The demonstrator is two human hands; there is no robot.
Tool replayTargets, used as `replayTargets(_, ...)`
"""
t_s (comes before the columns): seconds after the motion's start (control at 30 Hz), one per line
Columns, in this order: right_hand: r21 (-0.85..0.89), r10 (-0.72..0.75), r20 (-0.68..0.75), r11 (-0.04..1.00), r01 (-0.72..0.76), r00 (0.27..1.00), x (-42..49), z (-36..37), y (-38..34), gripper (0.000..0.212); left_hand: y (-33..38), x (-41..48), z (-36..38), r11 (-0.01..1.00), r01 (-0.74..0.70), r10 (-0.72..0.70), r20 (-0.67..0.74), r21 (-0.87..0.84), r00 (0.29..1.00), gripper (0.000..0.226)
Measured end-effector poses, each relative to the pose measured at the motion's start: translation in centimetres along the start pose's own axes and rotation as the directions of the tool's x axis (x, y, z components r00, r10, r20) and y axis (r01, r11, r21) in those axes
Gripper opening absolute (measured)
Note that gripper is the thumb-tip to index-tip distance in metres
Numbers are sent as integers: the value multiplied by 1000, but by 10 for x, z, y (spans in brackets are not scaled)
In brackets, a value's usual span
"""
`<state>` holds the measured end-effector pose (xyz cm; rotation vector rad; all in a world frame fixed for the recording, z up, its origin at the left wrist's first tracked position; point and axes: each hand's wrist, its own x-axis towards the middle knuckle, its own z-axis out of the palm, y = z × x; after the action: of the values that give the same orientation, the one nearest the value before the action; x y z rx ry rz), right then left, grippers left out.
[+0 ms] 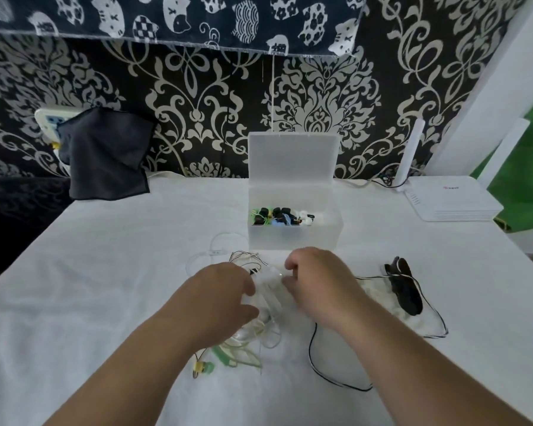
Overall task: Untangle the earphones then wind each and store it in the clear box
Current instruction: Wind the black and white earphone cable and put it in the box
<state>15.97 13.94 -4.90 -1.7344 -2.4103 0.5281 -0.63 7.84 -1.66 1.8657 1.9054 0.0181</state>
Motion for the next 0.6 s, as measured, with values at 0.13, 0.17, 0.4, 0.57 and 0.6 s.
replayTargets(0.13, -83, 58, -61, 995, -63, 996, 9, 32, 3, 5, -4, 3, -1, 1000, -1, 0, -42, -19, 999, 23)
replayTargets(0.17, -87, 77, -70, 993, -83, 995, 11, 34, 3, 5, -6, 4, -2, 999, 6, -8, -60, -33, 998, 23)
replayTargets(0.4, 452, -91, -102, 883, 128, 991, 1, -36, -22, 11, 1, 8, -10, 934, -208, 43, -487, -289, 872, 65)
replayTargets(0.57, 878, -48, -175, 444, 178, 983, -17, -78, -33, 17, 9, 2, -25, 753, -324, -22, -515, -573, 857, 12)
replayTargets(0.6, 925, 22, -194, 337, 175, 981, -19, -85, -28, 18, 6, 2, -27, 729, -313, -76, -526, -609, 847, 11)
